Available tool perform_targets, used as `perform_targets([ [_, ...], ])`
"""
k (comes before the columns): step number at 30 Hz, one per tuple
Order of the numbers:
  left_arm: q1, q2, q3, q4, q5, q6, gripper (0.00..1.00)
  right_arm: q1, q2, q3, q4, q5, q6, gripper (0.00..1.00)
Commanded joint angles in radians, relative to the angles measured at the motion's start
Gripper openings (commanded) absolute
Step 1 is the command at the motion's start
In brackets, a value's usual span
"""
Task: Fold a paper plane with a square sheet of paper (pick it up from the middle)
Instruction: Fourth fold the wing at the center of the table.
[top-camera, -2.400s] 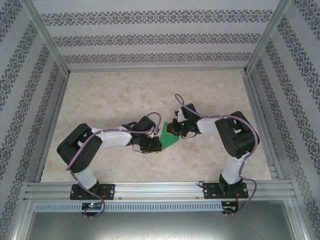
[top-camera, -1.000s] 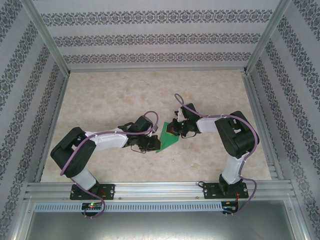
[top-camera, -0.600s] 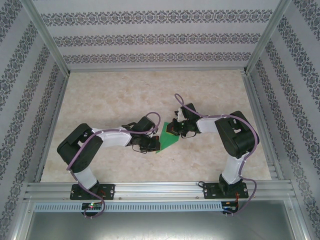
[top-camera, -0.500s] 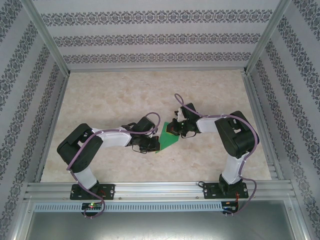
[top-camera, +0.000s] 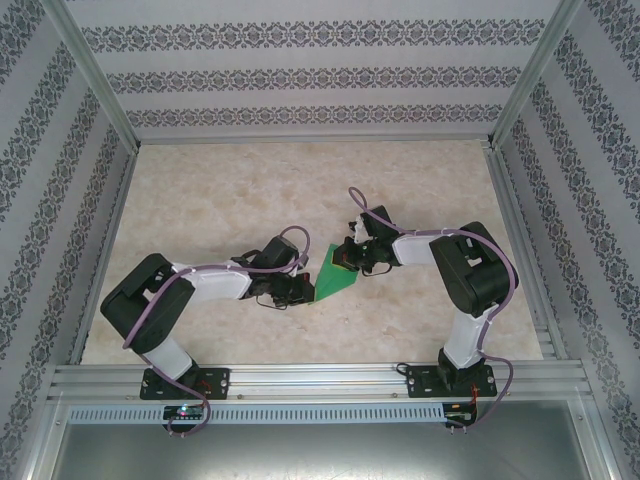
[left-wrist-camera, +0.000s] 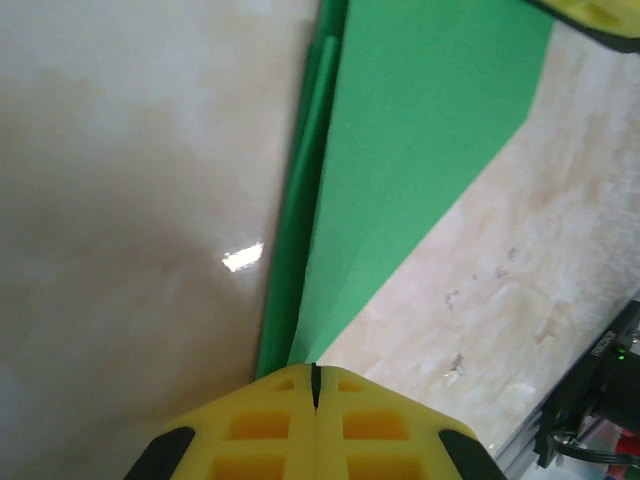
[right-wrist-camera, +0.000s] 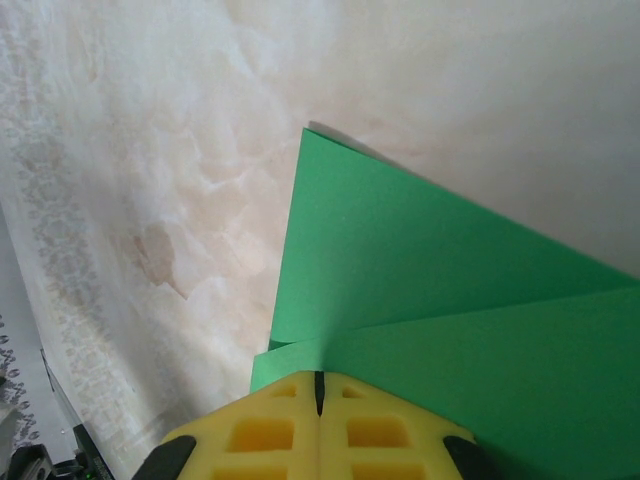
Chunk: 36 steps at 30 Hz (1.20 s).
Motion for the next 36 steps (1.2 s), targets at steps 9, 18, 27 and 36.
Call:
perform_targets([
  [9,0.013,0.011,0.002,-0.049,-0.055,-0.001,0.00,0.008,0.065,-0.032,-0.130,0.155,-0.017,0.00],
  [18,0.014,0.055,-0.014,-0.067,-0.064,-0.017,0.00,0.007,0.046,-0.021,-0.137,0.150,-0.027,0.00],
  [27,0.015,0.069,-0.028,-0.071,-0.058,-0.037,0.00,0.022,-0.130,0.030,-0.143,0.105,-0.107,0.00],
  [36,0.015,0.077,-0.011,-0.095,-0.056,-0.025,0.00,0.135,-0.223,-0.104,-0.023,0.102,-0.054,0.00],
])
